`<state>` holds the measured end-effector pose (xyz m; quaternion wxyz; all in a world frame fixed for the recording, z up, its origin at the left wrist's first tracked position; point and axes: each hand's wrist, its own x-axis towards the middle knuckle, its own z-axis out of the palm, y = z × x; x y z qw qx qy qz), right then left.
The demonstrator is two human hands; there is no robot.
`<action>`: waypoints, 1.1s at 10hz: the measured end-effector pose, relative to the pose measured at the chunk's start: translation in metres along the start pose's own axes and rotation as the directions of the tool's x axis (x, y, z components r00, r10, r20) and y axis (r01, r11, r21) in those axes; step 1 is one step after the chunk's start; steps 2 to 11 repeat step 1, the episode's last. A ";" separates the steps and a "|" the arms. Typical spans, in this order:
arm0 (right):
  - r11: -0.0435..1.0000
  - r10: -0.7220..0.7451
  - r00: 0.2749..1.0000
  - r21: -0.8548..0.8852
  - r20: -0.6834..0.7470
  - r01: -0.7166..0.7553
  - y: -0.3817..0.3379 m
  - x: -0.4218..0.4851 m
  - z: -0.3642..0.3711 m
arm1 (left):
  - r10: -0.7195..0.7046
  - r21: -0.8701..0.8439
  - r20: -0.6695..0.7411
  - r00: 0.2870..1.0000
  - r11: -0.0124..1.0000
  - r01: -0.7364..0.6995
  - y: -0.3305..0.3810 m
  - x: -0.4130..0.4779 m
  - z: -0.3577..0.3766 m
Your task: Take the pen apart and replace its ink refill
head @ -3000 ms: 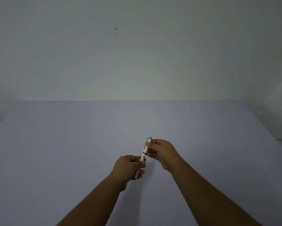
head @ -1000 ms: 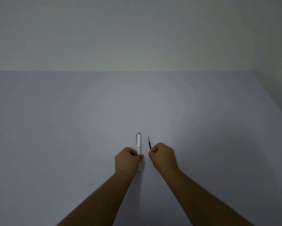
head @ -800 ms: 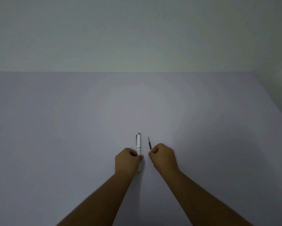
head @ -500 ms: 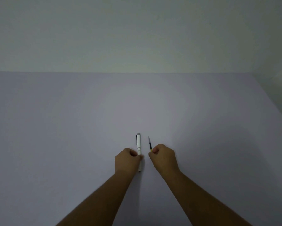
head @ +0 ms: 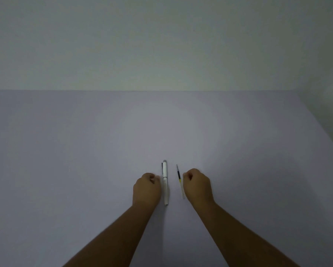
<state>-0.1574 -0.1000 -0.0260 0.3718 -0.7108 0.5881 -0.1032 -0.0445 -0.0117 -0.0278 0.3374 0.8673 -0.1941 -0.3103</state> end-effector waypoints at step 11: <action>0.998 -0.065 0.994 0.019 -0.084 0.067 -0.016 0.004 -0.013 | 0.054 0.147 -0.022 0.998 0.988 -0.050 0.015 0.003 -0.016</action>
